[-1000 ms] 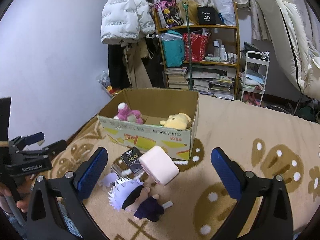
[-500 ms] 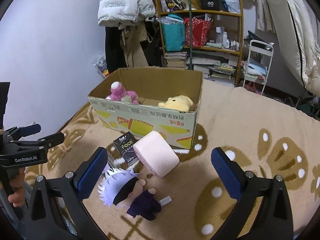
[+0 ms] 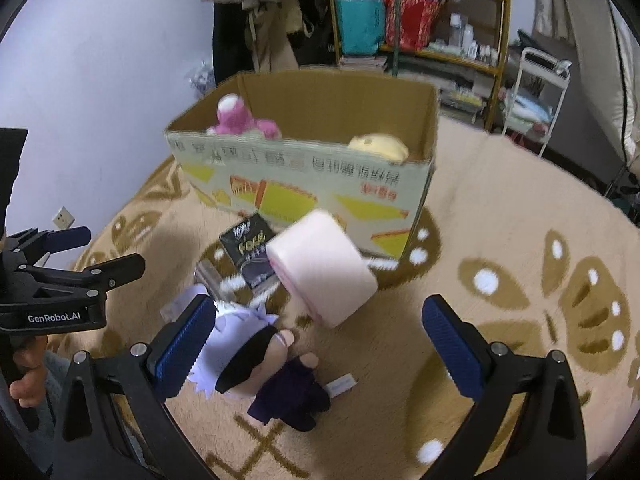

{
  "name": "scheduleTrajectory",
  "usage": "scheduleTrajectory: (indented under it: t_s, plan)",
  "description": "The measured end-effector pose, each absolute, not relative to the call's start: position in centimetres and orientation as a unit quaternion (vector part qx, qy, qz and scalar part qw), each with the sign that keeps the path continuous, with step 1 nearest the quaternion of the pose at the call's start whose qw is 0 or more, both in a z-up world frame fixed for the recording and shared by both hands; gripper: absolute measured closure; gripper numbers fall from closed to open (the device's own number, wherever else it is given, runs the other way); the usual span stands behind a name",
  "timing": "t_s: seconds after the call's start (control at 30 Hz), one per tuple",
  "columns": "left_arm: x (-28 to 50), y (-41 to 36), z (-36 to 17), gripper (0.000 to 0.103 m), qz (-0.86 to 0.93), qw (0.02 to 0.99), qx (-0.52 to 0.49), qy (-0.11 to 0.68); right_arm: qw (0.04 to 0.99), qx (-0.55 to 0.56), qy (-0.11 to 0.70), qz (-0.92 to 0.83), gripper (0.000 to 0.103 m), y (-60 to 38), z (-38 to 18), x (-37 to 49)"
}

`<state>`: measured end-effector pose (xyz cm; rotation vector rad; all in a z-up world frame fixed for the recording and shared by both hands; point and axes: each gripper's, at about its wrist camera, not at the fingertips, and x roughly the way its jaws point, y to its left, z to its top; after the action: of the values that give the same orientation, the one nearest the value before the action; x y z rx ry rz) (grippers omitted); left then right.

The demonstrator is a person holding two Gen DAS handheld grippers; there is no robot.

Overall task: Organize soft objects
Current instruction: 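Move the left tool to the clear bag while the right tool approaches the white-haired doll, then grasp the clear bag with the left tool while the right tool grasps the white-haired doll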

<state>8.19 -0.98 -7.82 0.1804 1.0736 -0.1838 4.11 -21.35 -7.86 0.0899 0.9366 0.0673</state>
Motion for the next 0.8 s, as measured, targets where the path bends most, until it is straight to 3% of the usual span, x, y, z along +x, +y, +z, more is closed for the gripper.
scheduleTrajectory:
  t_s: [0.37, 0.8]
  plan:
    - [10.2, -1.7, -11.5, 0.006, -0.093, 0.810, 0.084, 0.573, 0.849, 0.020, 0.526, 0.048, 0.000, -19.6, -11.7, 5.5]
    - [11.7, -2.1, -13.8, 0.006, -0.105, 0.788, 0.092, 0.600, 0.831, 0.043, 0.546, 0.098, 0.000, -18.0, -12.8, 5.3]
